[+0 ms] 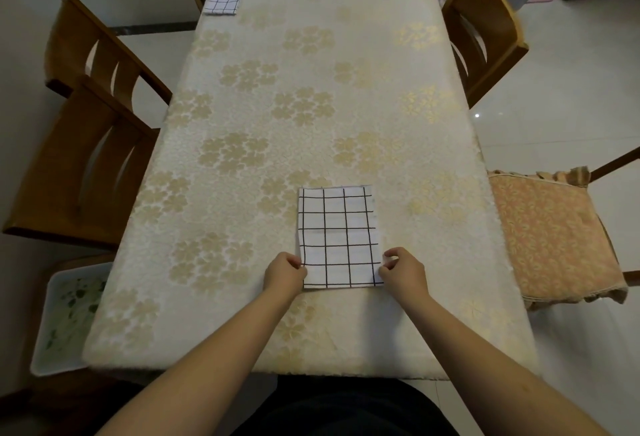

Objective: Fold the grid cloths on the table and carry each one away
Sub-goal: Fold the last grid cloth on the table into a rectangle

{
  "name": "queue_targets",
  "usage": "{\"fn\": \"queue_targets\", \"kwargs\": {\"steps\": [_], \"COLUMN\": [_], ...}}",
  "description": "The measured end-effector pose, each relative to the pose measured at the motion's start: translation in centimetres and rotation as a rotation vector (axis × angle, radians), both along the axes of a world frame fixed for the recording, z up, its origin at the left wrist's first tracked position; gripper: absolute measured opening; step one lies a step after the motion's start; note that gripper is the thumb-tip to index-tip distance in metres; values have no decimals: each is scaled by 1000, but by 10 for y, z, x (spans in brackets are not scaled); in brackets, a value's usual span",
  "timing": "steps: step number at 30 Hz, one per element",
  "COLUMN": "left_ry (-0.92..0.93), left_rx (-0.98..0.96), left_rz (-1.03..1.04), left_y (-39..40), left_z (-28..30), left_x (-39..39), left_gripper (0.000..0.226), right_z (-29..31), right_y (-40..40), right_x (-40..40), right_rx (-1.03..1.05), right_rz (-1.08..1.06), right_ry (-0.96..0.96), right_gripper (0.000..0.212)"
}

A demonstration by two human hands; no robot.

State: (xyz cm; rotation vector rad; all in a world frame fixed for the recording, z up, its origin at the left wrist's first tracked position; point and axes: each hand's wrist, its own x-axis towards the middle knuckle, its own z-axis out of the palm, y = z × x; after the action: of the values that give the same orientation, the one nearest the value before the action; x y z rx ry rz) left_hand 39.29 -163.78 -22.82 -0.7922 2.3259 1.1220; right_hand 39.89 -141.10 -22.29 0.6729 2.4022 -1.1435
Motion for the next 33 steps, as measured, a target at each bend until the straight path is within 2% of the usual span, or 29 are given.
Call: {"fn": "queue_targets", "kwargs": {"steps": [4, 7, 10, 13, 15, 18, 22, 24, 26, 29, 33], "left_ry": [72, 100, 98, 91, 90, 77, 100, 151, 205, 224, 239], "left_rx": [127, 140, 75, -17, -92, -212, -251, -226, -134, -15, 8], "left_rz": [-27, -66, -188, -339, -470, -703, -854, -820, -667, -453, -308], "left_y": [-14, -34, -57, -79, -92, -108, -113, -111, -110, -108, -113], "left_z": [1, -1, -5, -3, 0, 5, 11, 13, 13, 10, -5], "left_x": [1, -2, -11, -25, -37, -56, -79, -91, -104, -115, -111], "left_gripper": [20, 29, 33, 31, 30, 29, 27, 27, 22, 15, 11], "right_z": [-3, -6, -7, -5, -3, 3, 10, 10, 9, 1, -10], "right_y": [-9, -17, -26, -29, -30, -33, -49, -62, -76, -94, -110], "right_x": [16, 26, 32, 35, 35, 31, 25, 23, 21, 16, 5], "right_rx": [-26, -36, -21, 60, 99, 113, 126, 114, 105, 133, 208], "right_rz": [43, 125, 145, 147, 148, 136, 148, 171, 208, 271, 367], "right_ry": [-47, -83, -104, -109, -86, -34, 60, 104, 143, 236, 314], "right_gripper": [24, 20, 14, 31, 34, 29, 21, 16, 15, 29, 44]}}
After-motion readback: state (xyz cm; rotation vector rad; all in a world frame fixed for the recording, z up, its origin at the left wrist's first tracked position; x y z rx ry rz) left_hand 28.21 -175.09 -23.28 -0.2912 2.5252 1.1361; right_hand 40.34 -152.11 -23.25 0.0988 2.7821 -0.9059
